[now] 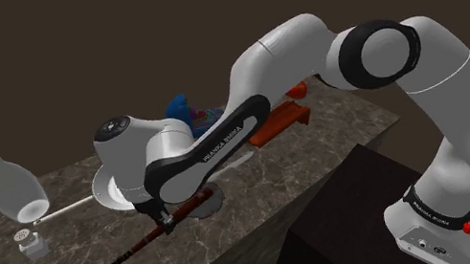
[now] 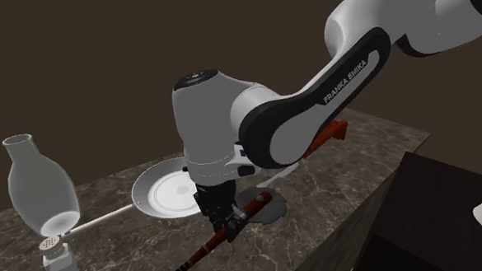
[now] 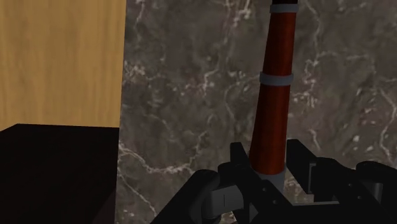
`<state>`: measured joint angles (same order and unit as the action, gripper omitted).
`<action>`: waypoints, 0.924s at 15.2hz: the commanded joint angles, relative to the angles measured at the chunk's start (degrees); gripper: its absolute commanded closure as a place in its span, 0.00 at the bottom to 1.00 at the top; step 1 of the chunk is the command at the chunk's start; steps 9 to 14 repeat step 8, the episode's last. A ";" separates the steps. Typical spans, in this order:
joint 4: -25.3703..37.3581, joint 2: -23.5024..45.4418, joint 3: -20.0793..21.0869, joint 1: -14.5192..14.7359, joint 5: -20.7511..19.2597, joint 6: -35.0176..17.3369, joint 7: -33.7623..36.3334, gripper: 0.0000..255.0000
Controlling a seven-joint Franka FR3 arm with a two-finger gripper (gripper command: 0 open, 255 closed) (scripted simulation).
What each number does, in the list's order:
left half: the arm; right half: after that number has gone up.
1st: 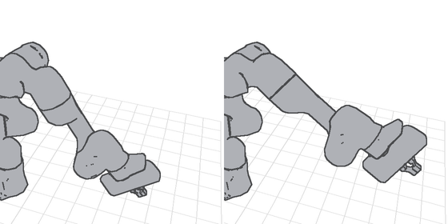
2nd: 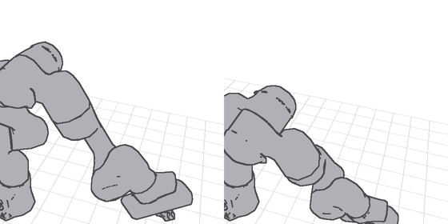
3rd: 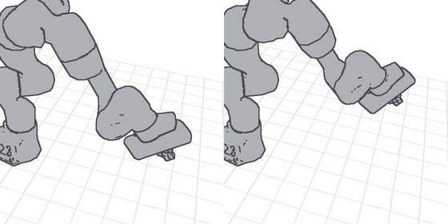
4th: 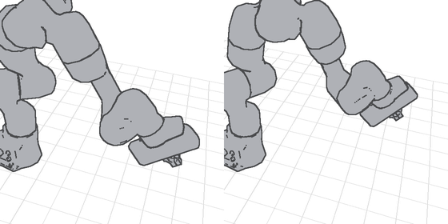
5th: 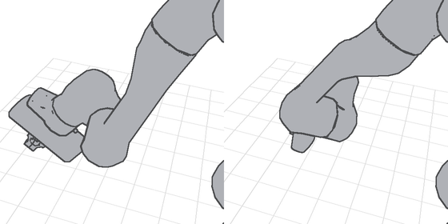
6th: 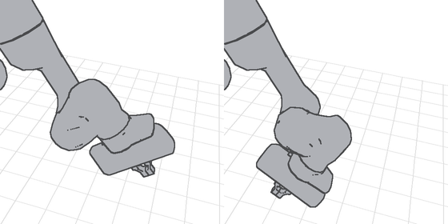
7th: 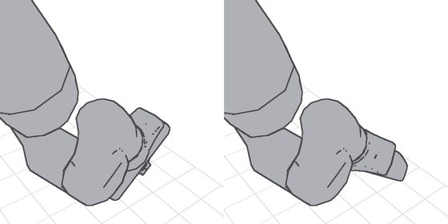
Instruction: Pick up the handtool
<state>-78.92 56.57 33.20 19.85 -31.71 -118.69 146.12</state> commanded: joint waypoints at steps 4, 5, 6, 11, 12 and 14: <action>-0.87 -2.71 1.04 -0.84 0.95 1.89 -0.33 1.00; -0.95 -3.19 1.24 -0.96 1.15 2.29 -0.40 1.00; -1.00 -3.66 1.44 -1.08 1.34 2.71 -0.47 1.00; -1.01 -3.74 1.47 -1.10 1.37 2.77 -0.48 1.00; -1.01 -3.74 1.47 -1.10 1.37 2.77 -0.48 1.00; -1.01 -3.74 1.47 -1.10 1.37 2.77 -0.48 1.00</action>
